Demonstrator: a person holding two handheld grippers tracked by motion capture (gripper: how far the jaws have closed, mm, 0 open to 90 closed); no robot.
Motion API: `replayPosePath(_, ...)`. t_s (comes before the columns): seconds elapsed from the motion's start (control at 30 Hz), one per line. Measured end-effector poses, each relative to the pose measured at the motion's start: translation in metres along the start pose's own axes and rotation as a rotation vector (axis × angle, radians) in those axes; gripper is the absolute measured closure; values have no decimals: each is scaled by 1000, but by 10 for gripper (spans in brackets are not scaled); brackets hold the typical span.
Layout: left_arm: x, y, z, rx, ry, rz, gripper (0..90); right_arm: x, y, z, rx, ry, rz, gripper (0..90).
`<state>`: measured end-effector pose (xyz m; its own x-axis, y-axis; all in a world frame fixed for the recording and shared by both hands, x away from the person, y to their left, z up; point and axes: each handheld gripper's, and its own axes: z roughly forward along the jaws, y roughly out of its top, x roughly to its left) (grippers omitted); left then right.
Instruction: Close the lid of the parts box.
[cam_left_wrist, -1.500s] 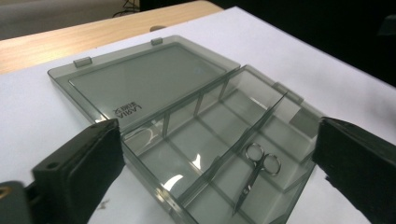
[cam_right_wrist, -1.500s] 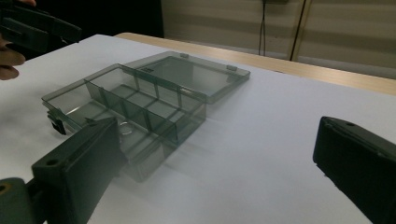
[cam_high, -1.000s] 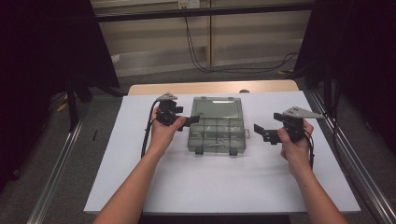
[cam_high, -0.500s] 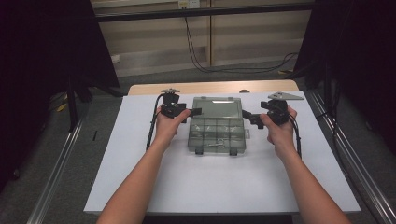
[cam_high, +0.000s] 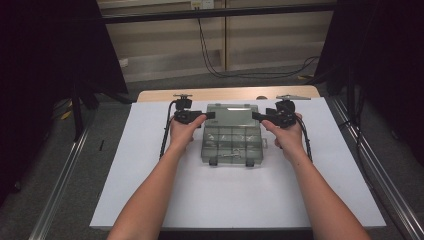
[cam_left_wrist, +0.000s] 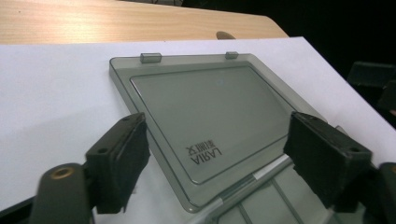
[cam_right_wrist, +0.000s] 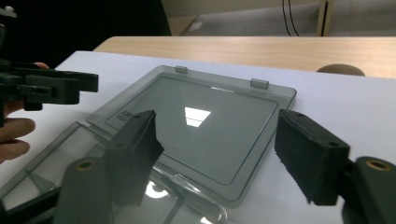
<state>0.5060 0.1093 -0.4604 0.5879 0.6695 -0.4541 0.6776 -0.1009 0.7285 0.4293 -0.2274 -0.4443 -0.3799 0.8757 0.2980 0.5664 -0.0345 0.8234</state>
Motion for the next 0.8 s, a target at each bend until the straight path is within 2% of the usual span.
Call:
replayPosePath(0.07,1,0,3,13,5,-4,234,-1,0,5,14,-1,19,353)
replayPosePath(0.1,1,0,4,23,21,-3,248,-2,-1,7,16,-2,29,374)
replayPosePath(0.17,3,-2,7,32,22,-22,265,-4,-3,12,27,-6,48,408)
replayPosePath(0.2,4,-2,8,40,35,-11,279,-6,-4,15,39,-7,54,415)
replayPosePath(0.23,4,-3,10,23,39,-36,295,-7,-5,18,56,-16,60,426)
replayPosePath(0.3,7,-5,13,36,28,-49,316,-10,-8,23,69,-14,76,440)
replayPosePath(0.37,8,-6,16,34,39,-64,332,-13,-11,26,78,-20,97,447)
replayPosePath(0.4,8,-7,18,29,39,-86,341,-14,-12,27,78,-22,108,450)
replayPosePath(0.43,8,-8,20,27,37,-92,352,-15,-12,29,81,-22,112,450)
replayPosePath(0.47,10,-9,20,46,34,-79,370,-16,-13,30,86,-31,115,450)
replayPosePath(0.5,9,-10,22,35,31,-97,425,-16,-13,32,92,-34,113,448)
replayPosePath(0.53,11,-10,22,48,43,-76,441,-17,-13,33,95,-31,121,448)
replayPosePath(0.6,13,-11,22,49,47,-72,471,-19,-14,35,107,-18,126,440)
replayPosePath(0.67,15,-14,24,50,36,-98,478,-20,-16,39,127,-9,120,439)
replayPosePath(0.8,16,-15,27,68,38,-112,456,-21,-18,43,141,-8,127,435)
